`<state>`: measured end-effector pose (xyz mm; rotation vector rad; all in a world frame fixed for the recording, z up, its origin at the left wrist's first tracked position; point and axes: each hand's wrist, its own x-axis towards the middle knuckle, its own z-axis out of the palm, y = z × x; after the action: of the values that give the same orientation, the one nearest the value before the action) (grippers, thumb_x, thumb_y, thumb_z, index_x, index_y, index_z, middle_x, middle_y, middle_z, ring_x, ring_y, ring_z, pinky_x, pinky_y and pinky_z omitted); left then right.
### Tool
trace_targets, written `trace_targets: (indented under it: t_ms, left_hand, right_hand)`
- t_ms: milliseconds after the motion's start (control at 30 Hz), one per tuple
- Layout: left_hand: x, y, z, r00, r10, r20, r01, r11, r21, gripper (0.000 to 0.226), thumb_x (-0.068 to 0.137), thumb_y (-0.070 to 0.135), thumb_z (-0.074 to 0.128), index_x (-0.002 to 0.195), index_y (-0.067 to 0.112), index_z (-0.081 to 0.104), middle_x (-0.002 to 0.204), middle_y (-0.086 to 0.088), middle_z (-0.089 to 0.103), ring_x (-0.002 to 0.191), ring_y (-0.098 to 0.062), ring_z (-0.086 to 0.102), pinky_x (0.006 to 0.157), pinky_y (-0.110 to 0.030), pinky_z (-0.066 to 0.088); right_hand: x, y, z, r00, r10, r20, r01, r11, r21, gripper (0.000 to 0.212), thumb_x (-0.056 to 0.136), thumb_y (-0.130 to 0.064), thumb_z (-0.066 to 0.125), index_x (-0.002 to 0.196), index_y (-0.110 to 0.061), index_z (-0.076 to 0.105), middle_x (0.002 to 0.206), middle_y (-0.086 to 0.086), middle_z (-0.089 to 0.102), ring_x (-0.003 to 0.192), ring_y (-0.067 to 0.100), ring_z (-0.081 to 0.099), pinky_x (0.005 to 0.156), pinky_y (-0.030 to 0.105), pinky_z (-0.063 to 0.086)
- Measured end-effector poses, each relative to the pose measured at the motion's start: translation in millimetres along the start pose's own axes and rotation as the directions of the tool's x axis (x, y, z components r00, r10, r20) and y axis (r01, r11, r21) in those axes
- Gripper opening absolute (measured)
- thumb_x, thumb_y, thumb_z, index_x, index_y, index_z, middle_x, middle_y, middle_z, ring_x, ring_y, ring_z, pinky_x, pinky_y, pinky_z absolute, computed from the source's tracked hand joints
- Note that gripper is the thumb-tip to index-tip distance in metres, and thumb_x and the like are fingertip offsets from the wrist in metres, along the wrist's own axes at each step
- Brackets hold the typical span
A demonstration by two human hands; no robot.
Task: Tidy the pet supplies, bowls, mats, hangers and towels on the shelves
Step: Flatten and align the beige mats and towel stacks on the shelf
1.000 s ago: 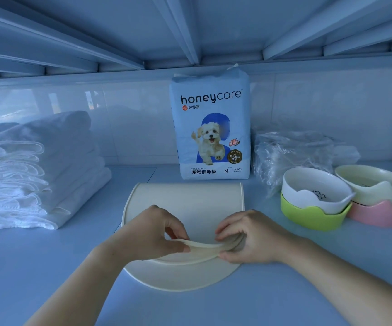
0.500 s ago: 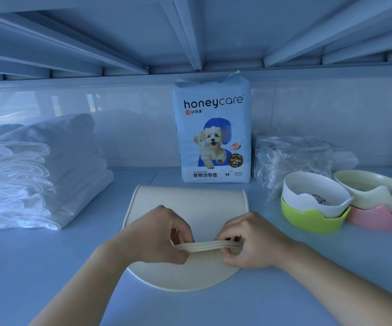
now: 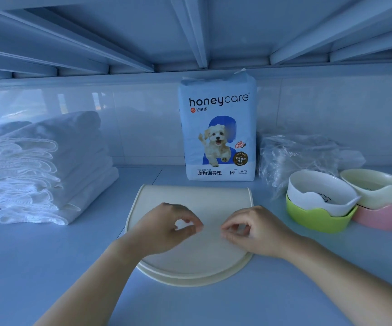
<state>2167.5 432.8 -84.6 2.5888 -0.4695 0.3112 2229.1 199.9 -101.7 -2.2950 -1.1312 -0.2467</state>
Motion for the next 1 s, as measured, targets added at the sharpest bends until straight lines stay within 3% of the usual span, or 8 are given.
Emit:
trace_targets:
  t_ms: [100,300,433,567,833,1000]
  left_hand:
    - [3,-15,3,0.994,0.004,-0.108,0.014,0.986,0.165,0.018,0.091,0.032,0.054,0.103,0.037,0.066,0.112,0.023,0.058,0.103,0.001,0.055,0.082,-0.021,0.046]
    - [3,-46,0,0.952,-0.124,-0.281,0.2,0.945,0.259,0.026,0.092,0.028,0.051,0.114,0.038,0.061,0.127,0.018,0.048,0.117,-0.005,0.046,0.085,-0.025,0.045]
    - [2,-66,5,0.957,-0.241,-0.162,0.28,0.913,0.295,0.038,0.093,0.033,0.048,0.131,0.038,0.047,0.143,0.01,0.035,0.13,-0.014,0.035,0.102,-0.028,0.034]
    - [3,-71,11,0.963,-0.251,-0.097,0.269,0.904,0.333,0.04,0.096,0.031,0.041,0.136,0.038,0.04,0.148,0.006,0.03,0.135,-0.018,0.031,0.111,-0.028,0.026]
    - [4,-62,16,0.968,-0.241,-0.069,0.247,0.87,0.426,0.042,0.099,0.025,0.031,0.139,0.033,0.037,0.149,0.006,0.029,0.135,-0.019,0.03,0.11,-0.03,0.028]
    - [8,-56,9,0.961,-0.265,-0.081,0.274,0.858,0.435,0.038,0.097,0.028,0.037,0.134,0.032,0.041,0.138,0.004,0.037,0.124,-0.019,0.041,0.099,-0.036,0.041]
  right_hand:
    - [10,8,0,0.999,-0.007,-0.036,0.004,0.995,-0.098,0.016,0.08,-0.023,0.066,0.094,-0.022,0.073,0.099,-0.013,0.069,0.094,0.004,0.062,0.084,0.022,0.047]
    - [42,21,-4,0.998,0.059,-0.035,-0.066,0.966,-0.251,0.029,0.084,-0.035,0.062,0.112,-0.028,0.064,0.125,-0.014,0.054,0.117,0.008,0.046,0.098,0.025,0.037]
    - [54,25,9,0.988,0.137,-0.072,-0.152,0.937,-0.313,0.038,0.088,-0.04,0.054,0.123,-0.025,0.056,0.133,-0.01,0.046,0.123,0.012,0.041,0.1,0.029,0.035]
    - [49,31,26,0.987,0.158,-0.04,-0.162,0.928,-0.335,0.038,0.093,-0.038,0.046,0.128,-0.025,0.051,0.136,-0.007,0.046,0.125,0.015,0.041,0.105,0.031,0.03]
    - [48,33,27,0.984,0.178,-0.011,-0.172,0.934,-0.312,0.04,0.094,-0.037,0.044,0.132,-0.026,0.05,0.141,-0.006,0.04,0.131,0.014,0.035,0.109,0.029,0.023]
    - [45,30,22,0.986,0.157,-0.051,-0.165,0.94,-0.299,0.038,0.094,-0.034,0.046,0.131,-0.026,0.051,0.139,-0.007,0.042,0.127,0.014,0.039,0.107,0.029,0.028]
